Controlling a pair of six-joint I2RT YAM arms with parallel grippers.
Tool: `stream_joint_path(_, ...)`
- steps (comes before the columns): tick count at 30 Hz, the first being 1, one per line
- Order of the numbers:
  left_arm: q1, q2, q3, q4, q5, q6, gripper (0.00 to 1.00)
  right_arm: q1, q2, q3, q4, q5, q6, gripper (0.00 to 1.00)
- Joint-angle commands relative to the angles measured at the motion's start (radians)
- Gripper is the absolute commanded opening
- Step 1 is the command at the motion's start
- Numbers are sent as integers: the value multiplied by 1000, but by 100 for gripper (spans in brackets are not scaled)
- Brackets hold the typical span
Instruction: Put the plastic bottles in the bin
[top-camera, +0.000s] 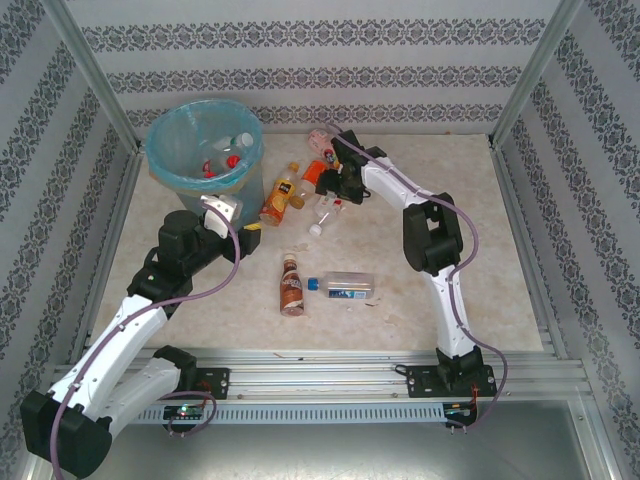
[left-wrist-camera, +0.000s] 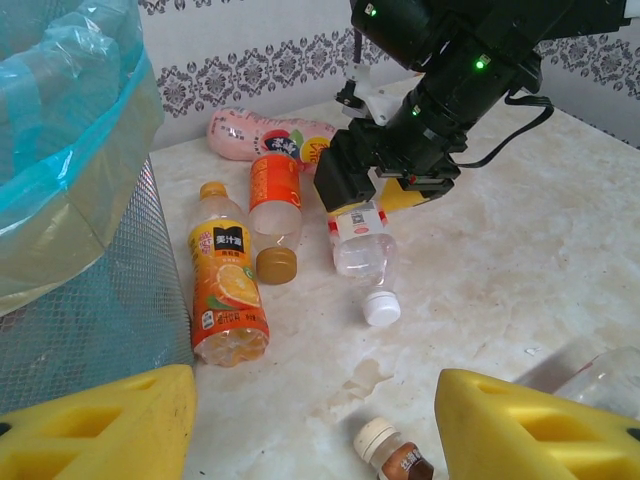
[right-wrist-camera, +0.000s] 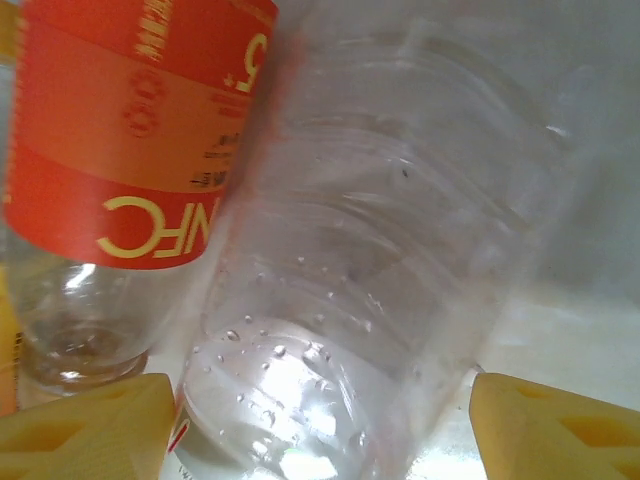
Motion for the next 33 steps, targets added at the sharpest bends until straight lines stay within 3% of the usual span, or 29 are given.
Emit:
stream_joint_path(1, -11, -13, -2, 41, -15, 19, 65, -15, 3, -12, -56, 55, 17, 77)
stream_joint_path(13, -12, -13, -1, 40, -21, 13, 65, -36, 13, -5, -74, 50, 23, 85)
stream_joint_path(17, -11, -14, 1, 37, -25, 15, 65, -44, 15, -11, -75, 45, 26, 80)
stream_joint_path(24, -11, -12, 1, 37, -25, 15, 65, -49, -34, -51, -67, 32, 14, 62)
stream_joint_path(33, -12, -19, 2, 62, -49, -3, 65, -51, -266, -317, 77, -10, 76, 58)
